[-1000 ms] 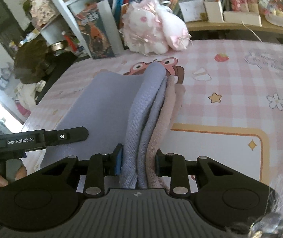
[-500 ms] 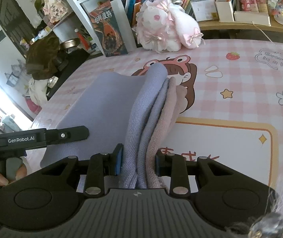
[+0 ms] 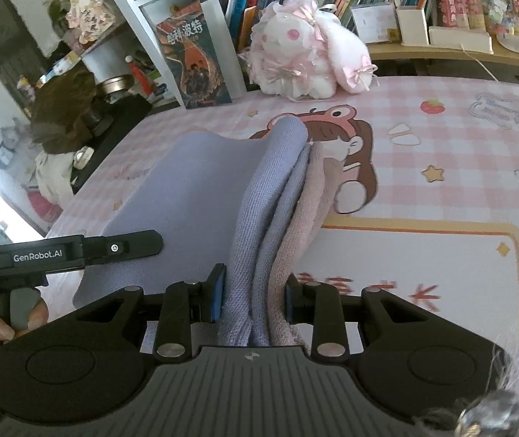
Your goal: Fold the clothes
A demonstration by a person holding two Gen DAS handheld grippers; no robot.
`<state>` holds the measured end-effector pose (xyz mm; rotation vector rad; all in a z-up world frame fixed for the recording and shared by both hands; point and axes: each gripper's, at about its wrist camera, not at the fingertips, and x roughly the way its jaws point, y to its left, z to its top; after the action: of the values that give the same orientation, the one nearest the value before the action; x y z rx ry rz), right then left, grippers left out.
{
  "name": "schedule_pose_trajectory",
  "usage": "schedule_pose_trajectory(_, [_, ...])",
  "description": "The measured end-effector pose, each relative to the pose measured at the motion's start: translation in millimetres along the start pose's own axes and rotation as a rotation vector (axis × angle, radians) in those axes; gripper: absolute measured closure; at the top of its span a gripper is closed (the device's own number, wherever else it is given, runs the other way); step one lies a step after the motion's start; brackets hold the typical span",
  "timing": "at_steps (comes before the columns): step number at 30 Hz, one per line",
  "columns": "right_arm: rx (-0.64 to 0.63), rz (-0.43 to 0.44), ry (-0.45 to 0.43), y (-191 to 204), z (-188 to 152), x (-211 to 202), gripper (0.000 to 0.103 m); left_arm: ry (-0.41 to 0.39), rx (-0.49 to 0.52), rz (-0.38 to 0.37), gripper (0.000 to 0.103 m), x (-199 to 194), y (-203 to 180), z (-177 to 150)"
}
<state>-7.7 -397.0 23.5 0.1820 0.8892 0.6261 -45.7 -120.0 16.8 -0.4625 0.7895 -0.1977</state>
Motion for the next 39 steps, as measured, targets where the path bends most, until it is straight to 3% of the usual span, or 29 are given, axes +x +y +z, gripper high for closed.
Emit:
schedule_pose_trajectory(11, [0.004, -0.065, -0.043, 73.3, 11.0, 39.7, 0.075, 0.017, 0.046, -0.069, 0.051, -18.3, 72.2, 40.7])
schedule_pose_trajectory(20, [-0.038, -0.088, -0.07, 113.8, 35.3, 81.9, 0.075, -0.007, 0.051, -0.078, 0.051, -19.7, 120.1, 81.0])
schedule_pose_trajectory(39, [-0.139, -0.142, -0.11, 113.8, 130.0, 186.1, 0.075, -0.063, 0.031, -0.055, 0.051, 55.0, 172.6, 173.7])
